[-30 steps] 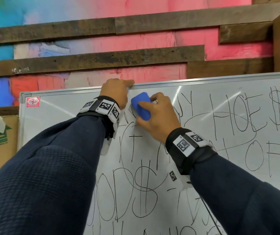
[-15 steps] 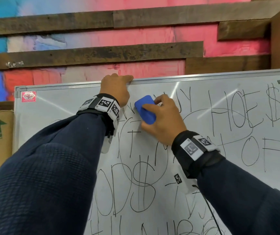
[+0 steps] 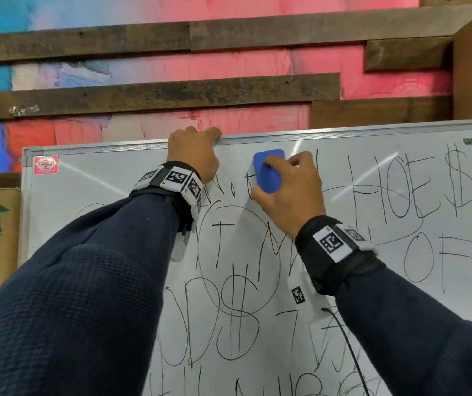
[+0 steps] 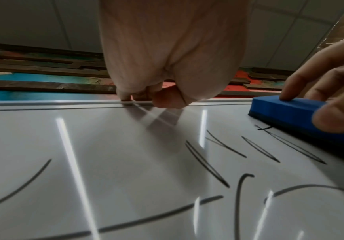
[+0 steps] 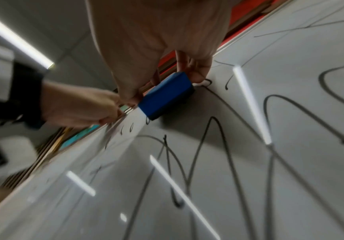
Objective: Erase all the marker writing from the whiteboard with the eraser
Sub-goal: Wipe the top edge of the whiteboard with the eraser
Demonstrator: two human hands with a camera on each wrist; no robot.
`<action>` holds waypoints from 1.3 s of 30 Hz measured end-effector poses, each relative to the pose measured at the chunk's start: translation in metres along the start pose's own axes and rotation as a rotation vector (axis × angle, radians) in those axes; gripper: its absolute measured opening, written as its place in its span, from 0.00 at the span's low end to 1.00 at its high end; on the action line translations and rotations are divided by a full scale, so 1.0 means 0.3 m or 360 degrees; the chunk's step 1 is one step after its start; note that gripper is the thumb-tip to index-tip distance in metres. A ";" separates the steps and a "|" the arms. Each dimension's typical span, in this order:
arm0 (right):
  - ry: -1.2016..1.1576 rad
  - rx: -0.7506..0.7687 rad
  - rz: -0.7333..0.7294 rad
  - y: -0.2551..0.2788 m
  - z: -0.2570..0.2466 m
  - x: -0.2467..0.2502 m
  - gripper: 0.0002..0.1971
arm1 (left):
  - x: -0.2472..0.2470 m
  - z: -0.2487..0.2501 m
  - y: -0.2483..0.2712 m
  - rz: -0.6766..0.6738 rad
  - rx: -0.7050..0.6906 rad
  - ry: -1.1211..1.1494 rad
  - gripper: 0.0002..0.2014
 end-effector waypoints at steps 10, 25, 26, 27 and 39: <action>0.0011 0.0180 -0.0127 0.033 -0.002 -0.002 0.23 | 0.047 0.056 0.027 0.0136 -0.0002 -0.0024 0.20; 0.0029 0.0123 -0.0095 0.034 0.068 0.058 0.23 | 0.016 0.115 0.023 -0.0077 -0.0031 -0.0008 0.25; 0.0027 0.0133 -0.0095 0.034 0.076 0.064 0.24 | 0.022 0.120 0.021 -0.0047 -0.0026 0.0007 0.24; 0.0010 0.0073 -0.0028 0.028 0.102 0.087 0.23 | 0.030 0.129 0.020 -0.0007 -0.0035 0.0014 0.22; -0.0039 -0.0001 0.0117 -0.008 0.182 0.167 0.23 | 0.058 0.205 0.045 -0.0033 -0.0040 0.0089 0.17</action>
Point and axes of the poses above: each hand's wrist, its own y-axis away from the middle knuckle, its own x-axis out of the back of the hand, z = x × y, the point moved 10 cm from there along -y, towards the middle knuckle, and after that the axes turned 11 degrees about x, right-handed, at the moved point
